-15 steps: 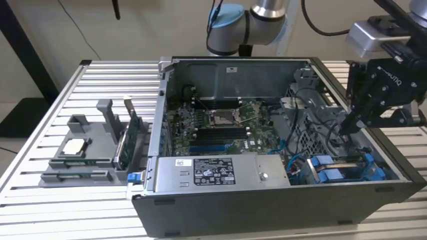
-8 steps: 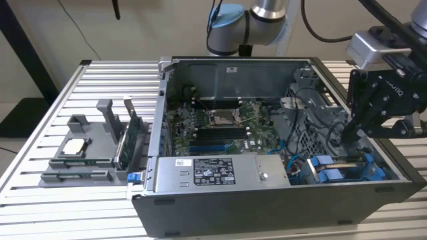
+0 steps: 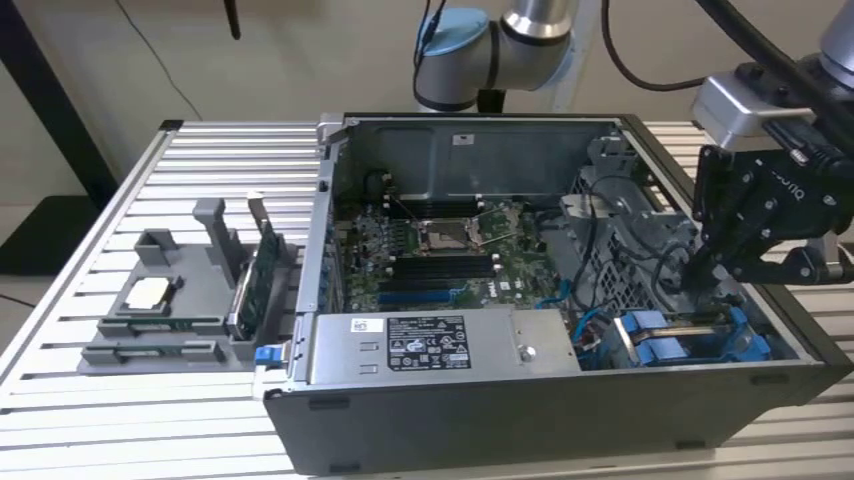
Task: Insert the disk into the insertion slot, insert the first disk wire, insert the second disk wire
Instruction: 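Insert the second disk wire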
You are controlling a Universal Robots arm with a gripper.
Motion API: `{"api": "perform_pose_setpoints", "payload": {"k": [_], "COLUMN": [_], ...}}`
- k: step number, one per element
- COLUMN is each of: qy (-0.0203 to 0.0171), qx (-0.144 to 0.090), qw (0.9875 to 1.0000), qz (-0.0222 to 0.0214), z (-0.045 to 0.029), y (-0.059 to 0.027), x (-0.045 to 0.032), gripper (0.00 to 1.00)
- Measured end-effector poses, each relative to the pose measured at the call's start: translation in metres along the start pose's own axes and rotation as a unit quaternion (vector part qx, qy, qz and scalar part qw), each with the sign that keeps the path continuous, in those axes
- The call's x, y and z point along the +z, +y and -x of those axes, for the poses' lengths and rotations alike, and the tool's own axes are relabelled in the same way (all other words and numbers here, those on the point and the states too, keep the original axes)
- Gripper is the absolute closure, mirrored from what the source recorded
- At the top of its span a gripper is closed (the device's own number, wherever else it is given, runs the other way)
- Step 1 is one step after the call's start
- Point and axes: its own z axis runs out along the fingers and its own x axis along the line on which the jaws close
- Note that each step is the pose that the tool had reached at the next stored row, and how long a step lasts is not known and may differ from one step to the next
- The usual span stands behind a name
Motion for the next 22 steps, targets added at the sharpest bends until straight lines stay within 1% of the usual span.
{"api": "perform_pose_setpoints", "payload": {"k": [6,8,11,12,14,16,19,22], "qy": [-0.0001,-0.0001,-0.0017,-0.0028,-0.0063,-0.0078,-0.0079,-0.0089], "qx": [0.0,0.0,0.0,0.0,0.0,0.0,0.0,0.0], "qw": [1.0,1.0,1.0,1.0,1.0,1.0,1.0,1.0], "qz": [0.0,0.0,0.0,0.0,-0.0001,-0.0001,-0.0001,-0.0001], "z": [-0.0006,-0.0016,-0.0037,-0.0051,-0.0078,-0.0086,-0.009,-0.0093], "y": [-0.0002,-0.0012,-0.0034,-0.005,-0.0096,-0.0113,-0.0129,-0.0144], "x": [0.0044,0.008,0.0122,0.0141,0.0178,0.0198,0.0229,0.0258], "gripper": [0.84,0.84,0.84,0.84,0.84,0.84,0.84,0.84]}}
